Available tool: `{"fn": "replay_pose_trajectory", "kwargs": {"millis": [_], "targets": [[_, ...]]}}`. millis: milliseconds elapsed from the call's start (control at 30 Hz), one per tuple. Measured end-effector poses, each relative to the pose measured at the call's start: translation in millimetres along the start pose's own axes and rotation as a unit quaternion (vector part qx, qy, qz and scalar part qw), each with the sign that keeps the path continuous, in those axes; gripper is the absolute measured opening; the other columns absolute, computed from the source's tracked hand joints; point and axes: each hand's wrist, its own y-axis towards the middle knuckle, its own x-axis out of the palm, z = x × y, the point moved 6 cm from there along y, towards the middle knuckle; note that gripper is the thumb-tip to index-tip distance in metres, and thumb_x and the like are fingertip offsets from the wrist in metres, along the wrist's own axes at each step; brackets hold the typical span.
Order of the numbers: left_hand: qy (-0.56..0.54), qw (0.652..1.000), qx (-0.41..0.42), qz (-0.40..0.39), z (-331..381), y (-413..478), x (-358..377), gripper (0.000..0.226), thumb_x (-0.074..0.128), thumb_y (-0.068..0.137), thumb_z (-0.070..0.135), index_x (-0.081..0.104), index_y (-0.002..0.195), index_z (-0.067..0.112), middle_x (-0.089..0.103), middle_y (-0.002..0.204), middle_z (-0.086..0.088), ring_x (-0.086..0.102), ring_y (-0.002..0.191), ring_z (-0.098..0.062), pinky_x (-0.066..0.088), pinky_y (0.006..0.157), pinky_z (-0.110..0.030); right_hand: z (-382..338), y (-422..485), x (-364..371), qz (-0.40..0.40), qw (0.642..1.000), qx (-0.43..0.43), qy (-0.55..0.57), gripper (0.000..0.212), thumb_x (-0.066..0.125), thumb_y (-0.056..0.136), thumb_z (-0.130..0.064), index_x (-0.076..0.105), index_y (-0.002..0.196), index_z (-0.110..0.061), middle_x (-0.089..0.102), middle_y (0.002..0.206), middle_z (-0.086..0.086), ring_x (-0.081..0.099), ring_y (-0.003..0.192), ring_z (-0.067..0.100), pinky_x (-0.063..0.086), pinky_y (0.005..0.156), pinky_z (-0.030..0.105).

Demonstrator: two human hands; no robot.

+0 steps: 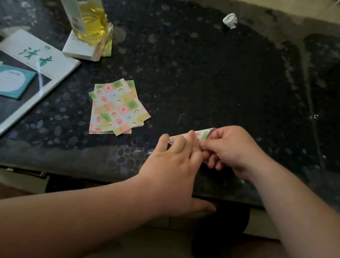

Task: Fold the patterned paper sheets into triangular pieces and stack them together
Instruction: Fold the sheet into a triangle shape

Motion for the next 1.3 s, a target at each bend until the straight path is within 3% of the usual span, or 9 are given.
{"fn": "replay_pose_trajectory", "kwargs": {"millis": [67,200,333,567,767,967,1133,1233,1300], "targets": [[0.001,1.0,0.015,0.002,-2,0,1,0.116,0.025,0.081,0.094,0.016,0.157,0.007,-0.005,0.169,-0.02,0.005,0.154,-0.035,0.004,0.123,-0.059,-1,0,0,0.0,1.0,0.005,-0.001,0.021,0.07,0.096,-0.01,0.066,0.076,-0.007,0.071,0.06,0.008,0.063,0.045,0.015,0.044,0.039,0.023],[-0.008,0.999,0.024,0.026,-8,3,-2,0.111,0.024,0.078,0.096,0.034,0.149,0.01,0.007,0.17,-0.017,0.023,0.148,-0.032,0.025,0.115,-0.049,-3,-4,-3,-0.016,0.999,0.025,-0.018,0.018,0.066,0.096,-0.006,0.067,0.078,-0.005,0.074,0.067,0.013,0.073,0.057,0.022,0.051,0.045,0.026],[-0.006,0.999,0.034,0.039,-8,10,-10,0.108,0.026,0.075,0.098,0.04,0.142,0.015,0.011,0.17,-0.01,0.029,0.142,-0.029,0.03,0.108,-0.046,-7,-9,-22,0.002,0.994,0.021,-0.108,0.012,0.061,0.098,-0.008,0.064,0.088,-0.003,0.076,0.07,0.013,0.076,0.06,0.024,0.055,0.048,0.029],[0.011,0.998,0.031,0.047,-5,23,-21,0.1,0.022,0.08,0.094,0.051,0.139,0.019,0.017,0.17,-0.005,0.036,0.133,-0.025,0.03,0.102,-0.047,2,-12,-34,0.01,0.983,0.03,-0.182,0.012,0.06,0.097,-0.013,0.068,0.089,-0.009,0.077,0.077,0.008,0.076,0.065,0.02,0.059,0.056,0.03],[0.007,0.999,0.031,0.031,-7,34,-29,0.082,0.023,0.087,0.087,0.07,0.114,0.025,0.025,0.167,0.003,0.038,0.13,-0.021,0.026,0.106,-0.051,10,-11,-40,-0.006,0.983,0.044,-0.18,0.013,0.061,0.099,-0.015,0.07,0.09,-0.012,0.077,0.078,0.006,0.076,0.066,0.018,0.061,0.057,0.028],[0.007,0.999,0.04,-0.016,-6,47,-25,0.068,0.025,0.096,0.074,0.073,0.109,0.029,0.01,0.171,0.006,0.037,0.128,-0.019,0.027,0.102,-0.049,9,-5,-39,0.009,0.983,0.035,-0.181,0.015,0.058,0.099,-0.014,0.069,0.089,-0.012,0.077,0.076,0.009,0.077,0.064,0.021,0.063,0.061,0.032],[-0.03,0.997,0.05,-0.05,-8,52,-24,0.055,0.024,0.104,0.058,0.071,0.111,0.029,0.003,0.172,0.009,0.038,0.126,-0.018,0.027,0.102,-0.047,-4,1,-46,0.071,0.979,0.021,-0.19,0.013,0.063,0.094,-0.013,0.07,0.086,-0.02,0.076,0.072,0.002,0.075,0.062,0.015,0.065,0.063,0.034],[-0.121,0.991,0.042,-0.03,-20,51,-36,0.027,0.035,0.106,0.044,0.058,0.108,0.031,0.022,0.168,0.009,0.043,0.13,-0.02,0.033,0.106,-0.046,-8,2,-52,0.097,0.975,0.013,-0.199,0.011,0.066,0.092,-0.016,0.07,0.084,-0.023,0.076,0.074,0.0,0.074,0.066,0.016,0.063,0.065,0.034],[-0.177,0.984,0.008,0.029,-39,46,-47,0.01,0.049,0.102,0.035,0.053,0.094,0.03,0.053,0.14,0.007,0.053,0.118,-0.02,0.042,0.099,-0.039,-9,2,-57,0.132,0.969,-0.005,-0.209,0.01,0.069,0.089,-0.019,0.068,0.082,-0.025,0.073,0.081,-0.002,0.071,0.076,0.017,0.06,0.069,0.035]]}}
